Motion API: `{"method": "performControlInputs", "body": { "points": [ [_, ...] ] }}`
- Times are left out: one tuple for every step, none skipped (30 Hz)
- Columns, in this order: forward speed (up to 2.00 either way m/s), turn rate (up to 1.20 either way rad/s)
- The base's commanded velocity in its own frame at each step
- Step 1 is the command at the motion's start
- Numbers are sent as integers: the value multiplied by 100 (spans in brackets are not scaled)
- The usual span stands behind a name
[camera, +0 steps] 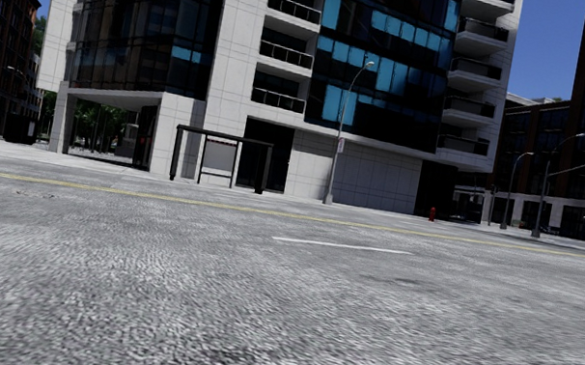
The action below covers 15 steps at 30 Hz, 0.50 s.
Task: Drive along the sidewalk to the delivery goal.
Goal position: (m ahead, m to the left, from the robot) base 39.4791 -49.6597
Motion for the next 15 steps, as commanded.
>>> {"method": "performControlInputs", "body": {
  "points": [
    [0,0],
    [0,0],
    [0,0],
    [0,0],
    [0,0],
    [0,0],
    [0,0],
    [0,0],
    [0,0],
    [0,0],
    [0,0],
    [0,0],
    [0,0],
    [0,0],
    [0,0]
  ]
}}
